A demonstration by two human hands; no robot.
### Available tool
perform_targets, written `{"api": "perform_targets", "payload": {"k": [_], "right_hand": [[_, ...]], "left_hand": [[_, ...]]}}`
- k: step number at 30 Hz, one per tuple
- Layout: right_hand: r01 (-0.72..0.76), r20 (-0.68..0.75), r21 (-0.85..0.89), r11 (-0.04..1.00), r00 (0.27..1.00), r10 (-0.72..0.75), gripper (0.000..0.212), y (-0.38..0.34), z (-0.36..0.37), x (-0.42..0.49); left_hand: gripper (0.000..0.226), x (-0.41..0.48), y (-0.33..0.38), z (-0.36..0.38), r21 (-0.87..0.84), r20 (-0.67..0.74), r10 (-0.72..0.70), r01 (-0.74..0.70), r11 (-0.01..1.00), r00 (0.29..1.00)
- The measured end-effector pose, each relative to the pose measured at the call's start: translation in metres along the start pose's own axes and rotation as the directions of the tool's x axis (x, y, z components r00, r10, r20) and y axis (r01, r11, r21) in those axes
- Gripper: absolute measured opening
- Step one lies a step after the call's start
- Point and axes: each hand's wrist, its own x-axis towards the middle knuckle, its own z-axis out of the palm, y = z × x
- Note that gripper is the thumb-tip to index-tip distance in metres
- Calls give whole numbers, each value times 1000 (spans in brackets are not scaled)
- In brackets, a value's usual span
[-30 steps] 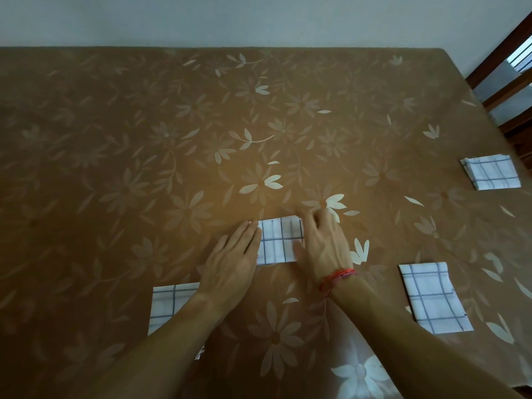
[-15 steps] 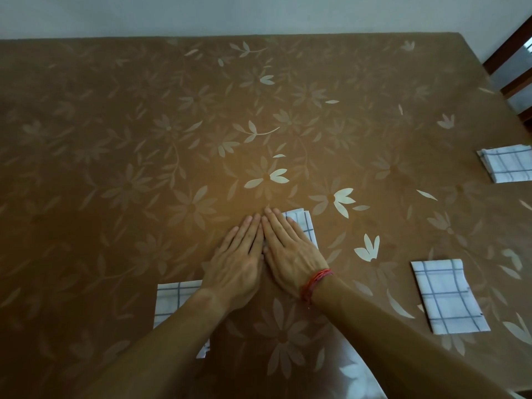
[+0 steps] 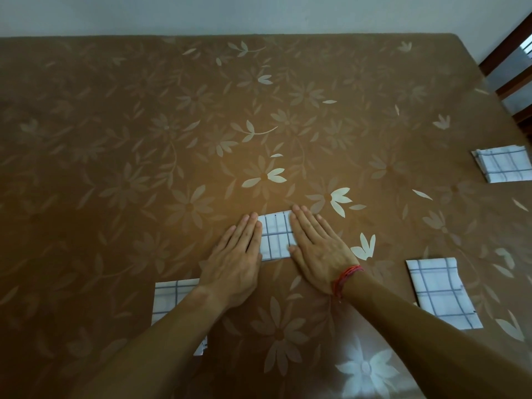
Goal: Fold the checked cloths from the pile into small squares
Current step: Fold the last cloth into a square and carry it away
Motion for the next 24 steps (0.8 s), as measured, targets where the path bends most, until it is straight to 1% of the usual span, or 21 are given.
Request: {"api": "perform_targets", "payload": {"k": [6, 8, 13, 16, 19, 21, 24], "right_hand": [[-11, 37, 15, 1000, 999, 10, 67, -2, -4, 1], [-14, 42, 28, 1000, 999, 13, 68, -2, -6, 2], [-7, 58, 79, 997, 998, 2, 71, -3, -19, 7], [-10, 77, 103, 995, 997, 2, 72, -3, -27, 11], [-6, 67, 93, 996, 998, -1, 74, -5, -32, 15], [-5, 56, 84, 996, 998, 1, 74, -6, -35, 18], [-18, 59, 102, 995, 998, 12, 78, -9, -38, 20]], "left_hand": [[55, 2, 2, -6, -29, 18, -18, 18, 999, 1000], [57, 5, 3, -13, -85, 22, -27, 29, 996, 999], [57, 17, 5, -30, -302, -5, -85, 80, 950, 996], [62, 25, 4, -36, -332, 15, -122, 120, 936, 992], [68, 34, 3, -37, -344, 37, -179, 181, 921, 983], [68, 39, 3, -38, -401, 38, -222, 218, 890, 974], [59, 42, 5, -42, -584, 38, -300, 264, 767, 953]]}}
